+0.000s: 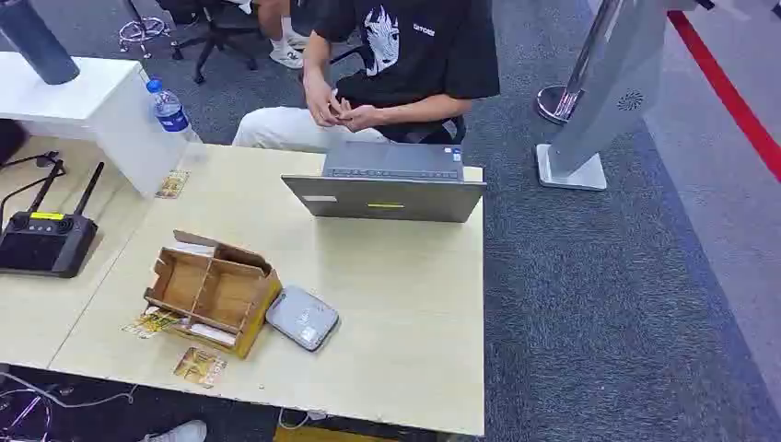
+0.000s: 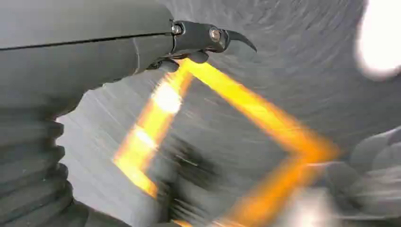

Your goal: Pass the card to the sensor for recognition and then transmit it.

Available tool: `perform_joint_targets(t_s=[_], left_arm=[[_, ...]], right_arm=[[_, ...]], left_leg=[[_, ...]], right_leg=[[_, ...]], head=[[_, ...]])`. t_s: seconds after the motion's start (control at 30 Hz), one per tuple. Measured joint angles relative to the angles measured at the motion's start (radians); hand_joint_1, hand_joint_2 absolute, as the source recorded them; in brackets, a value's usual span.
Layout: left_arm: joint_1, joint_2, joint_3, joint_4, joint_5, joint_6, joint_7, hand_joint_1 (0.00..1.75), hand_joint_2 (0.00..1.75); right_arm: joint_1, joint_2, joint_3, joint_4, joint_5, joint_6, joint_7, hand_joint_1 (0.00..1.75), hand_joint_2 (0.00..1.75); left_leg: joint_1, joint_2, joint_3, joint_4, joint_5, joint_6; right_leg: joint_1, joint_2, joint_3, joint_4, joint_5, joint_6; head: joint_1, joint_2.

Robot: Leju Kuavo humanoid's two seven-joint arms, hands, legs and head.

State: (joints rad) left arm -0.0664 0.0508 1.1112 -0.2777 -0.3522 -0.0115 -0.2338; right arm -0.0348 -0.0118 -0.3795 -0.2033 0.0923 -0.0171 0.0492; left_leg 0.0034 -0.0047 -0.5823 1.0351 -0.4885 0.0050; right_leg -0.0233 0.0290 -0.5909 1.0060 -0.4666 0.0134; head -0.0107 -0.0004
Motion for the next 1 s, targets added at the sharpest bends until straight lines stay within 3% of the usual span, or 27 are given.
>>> perform_joint_targets(t_s=[0.13, 0.23, 0.3, 0.33, 0.47, 0.57, 0.67, 0.77, 0.87, 0.93, 1.0], left_arm=[[-0.028, -0.019, 0.195, -0.044, 0.207, -0.024, -0.205, 0.00, 1.75], [-0.045, -0.044, 0.289, -0.104, 0.348, -0.064, -0.300, 0.00, 1.75], [-0.050, -0.064, 0.319, -0.141, 0.422, -0.084, -0.325, 0.00, 1.75], [-0.052, -0.079, 0.328, -0.185, 0.468, -0.074, -0.305, 0.00, 1.75], [-0.052, -0.153, 0.325, -0.507, 0.628, 0.057, -0.104, 0.00, 1.75], [-0.044, -0.161, 0.298, -0.691, 0.665, 0.118, -0.075, 0.00, 1.75], [-0.045, -0.162, 0.271, -0.828, 0.654, 0.122, -0.119, 0.00, 1.75], [-0.056, -0.158, 0.237, -0.941, 0.573, 0.048, -0.207, 0.00, 1.75], [-0.100, -0.153, 0.214, -1.043, 0.461, -0.010, -0.232, 0.00, 1.75], [-0.115, -0.194, 0.169, -1.175, 0.293, -0.059, -0.292, 0.00, 1.75], [-0.123, -0.226, 0.074, -1.300, 0.052, -0.072, -0.352, 0.00, 1.75]], right_arm=[[0.002, 0.017, -0.034, -0.002, -0.012, -0.025, 0.003, 0.00, 1.75], [0.004, 0.032, -0.063, -0.008, -0.009, -0.036, 0.002, 0.00, 1.75], [0.005, 0.040, -0.079, -0.010, 0.018, -0.037, 0.002, 0.00, 1.75], [0.005, 0.039, -0.082, -0.010, 0.049, -0.033, 0.007, 0.00, 1.75], [0.001, 0.034, -0.078, -0.010, 0.155, -0.005, 0.028, 0.00, 1.75], [-0.001, 0.030, -0.076, -0.010, 0.179, 0.002, 0.035, 0.00, 1.75], [-0.003, 0.030, -0.076, -0.010, 0.178, -0.001, 0.042, 0.00, 1.75], [-0.002, 0.031, -0.081, -0.010, 0.161, -0.009, 0.044, 0.00, 1.75], [-0.002, 0.037, -0.089, -0.010, 0.163, -0.015, 0.044, 0.00, 1.75], [-0.001, 0.045, -0.105, -0.013, 0.163, -0.018, 0.045, 0.00, 1.75], [0.000, 0.053, -0.119, -0.014, 0.166, -0.016, 0.045, 0.00, 1.75]], left_leg=[[0.000, 0.000, 0.000, 0.000, 0.000, 0.000], [0.000, 0.000, 0.001, 0.000, 0.000, 0.000], [0.000, 0.000, 0.001, 0.000, 0.000, 0.000], [0.000, 0.000, 0.000, 0.000, 0.001, 0.000], [0.001, 0.000, 0.001, 0.000, 0.001, 0.000], [0.001, -0.001, 0.001, 0.000, 0.001, 0.000], [0.001, -0.002, 0.001, 0.000, 0.002, -0.001], [0.002, -0.002, 0.001, 0.000, 0.002, -0.001], [0.001, -0.005, 0.001, 0.000, 0.004, -0.002], [0.002, -0.004, 0.001, 0.001, 0.005, -0.002], [0.001, -0.006, 0.000, 0.001, 0.006, -0.001]], right_leg=[[0.000, 0.000, 0.000, 0.000, 0.000, 0.000], [0.000, 0.000, 0.000, 0.000, 0.000, 0.000], [0.000, 0.000, 0.000, 0.000, 0.000, 0.000], [0.000, 0.000, 0.000, 0.000, 0.000, 0.000], [0.001, 0.000, 0.001, 0.000, 0.001, 0.000], [0.001, -0.001, 0.001, 0.000, 0.001, 0.000], [0.001, -0.002, 0.001, 0.000, 0.001, 0.000], [0.001, -0.002, 0.000, 0.000, 0.001, -0.001], [0.001, -0.004, 0.001, 0.000, 0.002, -0.001], [0.001, -0.003, -0.002, 0.000, 0.003, -0.001], [0.001, -0.004, -0.002, 0.000, 0.004, 0.000]], head=[[0.000, 0.000], [0.000, 0.000], [-0.001, 0.000], [0.000, 0.000], [0.000, 0.000], [-0.001, 0.000], [-0.001, 0.000], [0.000, 0.000], [-0.002, 0.000], [-0.002, 0.000], [0.000, 0.000]])
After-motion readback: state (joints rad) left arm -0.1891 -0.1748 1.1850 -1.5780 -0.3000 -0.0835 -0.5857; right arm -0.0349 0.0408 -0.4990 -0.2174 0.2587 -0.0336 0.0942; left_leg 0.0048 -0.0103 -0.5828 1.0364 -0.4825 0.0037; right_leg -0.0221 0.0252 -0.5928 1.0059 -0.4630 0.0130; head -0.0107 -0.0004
